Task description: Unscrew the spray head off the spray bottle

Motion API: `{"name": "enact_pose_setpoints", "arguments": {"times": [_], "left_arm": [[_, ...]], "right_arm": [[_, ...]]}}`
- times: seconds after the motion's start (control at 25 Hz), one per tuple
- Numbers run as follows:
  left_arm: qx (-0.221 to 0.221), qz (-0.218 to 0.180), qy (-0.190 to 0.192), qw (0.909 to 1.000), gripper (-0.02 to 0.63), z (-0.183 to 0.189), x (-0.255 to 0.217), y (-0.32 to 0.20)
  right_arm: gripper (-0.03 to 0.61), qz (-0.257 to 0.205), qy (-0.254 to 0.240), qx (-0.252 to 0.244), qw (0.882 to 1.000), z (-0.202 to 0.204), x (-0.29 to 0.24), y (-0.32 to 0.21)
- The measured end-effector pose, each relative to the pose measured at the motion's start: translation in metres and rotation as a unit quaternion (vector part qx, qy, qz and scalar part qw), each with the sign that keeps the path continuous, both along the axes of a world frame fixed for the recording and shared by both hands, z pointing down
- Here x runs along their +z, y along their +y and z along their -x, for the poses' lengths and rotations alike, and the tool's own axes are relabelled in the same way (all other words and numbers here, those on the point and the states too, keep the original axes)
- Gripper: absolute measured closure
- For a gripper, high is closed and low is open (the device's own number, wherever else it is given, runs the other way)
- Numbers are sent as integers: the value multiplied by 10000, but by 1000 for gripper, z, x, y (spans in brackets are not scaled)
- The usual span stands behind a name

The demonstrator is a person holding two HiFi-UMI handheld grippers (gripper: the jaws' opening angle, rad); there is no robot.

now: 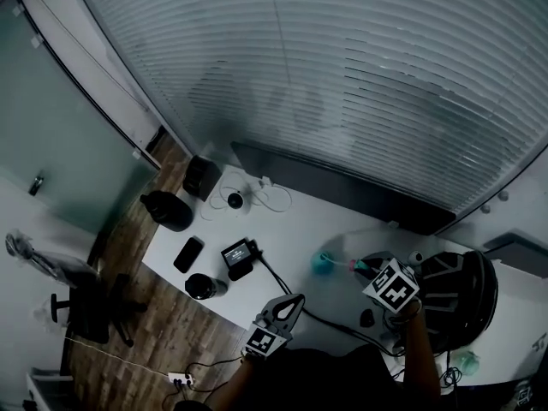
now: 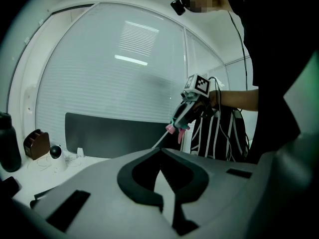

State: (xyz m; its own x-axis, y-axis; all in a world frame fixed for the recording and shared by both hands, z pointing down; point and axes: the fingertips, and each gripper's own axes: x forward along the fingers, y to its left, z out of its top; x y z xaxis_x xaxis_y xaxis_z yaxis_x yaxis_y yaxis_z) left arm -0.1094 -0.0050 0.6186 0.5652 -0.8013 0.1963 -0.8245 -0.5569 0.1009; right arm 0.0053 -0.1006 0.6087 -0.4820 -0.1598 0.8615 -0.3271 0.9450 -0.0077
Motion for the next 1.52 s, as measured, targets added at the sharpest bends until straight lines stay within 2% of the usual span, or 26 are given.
{"name": "enact_pose_setpoints", "arguments": {"times": [0.16,0.44,0.64,0.8,1.08,1.28,1.52], "left_arm": [[-114,60,-91,9999,609,11,5,6],[-243,248,-127,9993,609,24,19,14],[-313,303,-97,9990,609,24,24,16],[-378,421,-118,9983,609,26,29,20],[-415,506,-48,9978,609,31,37,23],[-385,378,12,9985,609,30,34,13],[-279,287,-17,9992,609,25,26,-1]], "right_arm": [[488,228,455,-133,9986,11,23,-3],[488,103,1015,-577,9931,51,48,-22],[488,162,1686,-1189,9784,82,79,-29],[488,189,2175,-1578,9631,91,110,-25],[488,-23,1871,-1403,9723,94,109,-30],[485,-281,1070,-1103,9877,95,97,-31],[445,-417,376,-627,9965,79,80,-28]]}}
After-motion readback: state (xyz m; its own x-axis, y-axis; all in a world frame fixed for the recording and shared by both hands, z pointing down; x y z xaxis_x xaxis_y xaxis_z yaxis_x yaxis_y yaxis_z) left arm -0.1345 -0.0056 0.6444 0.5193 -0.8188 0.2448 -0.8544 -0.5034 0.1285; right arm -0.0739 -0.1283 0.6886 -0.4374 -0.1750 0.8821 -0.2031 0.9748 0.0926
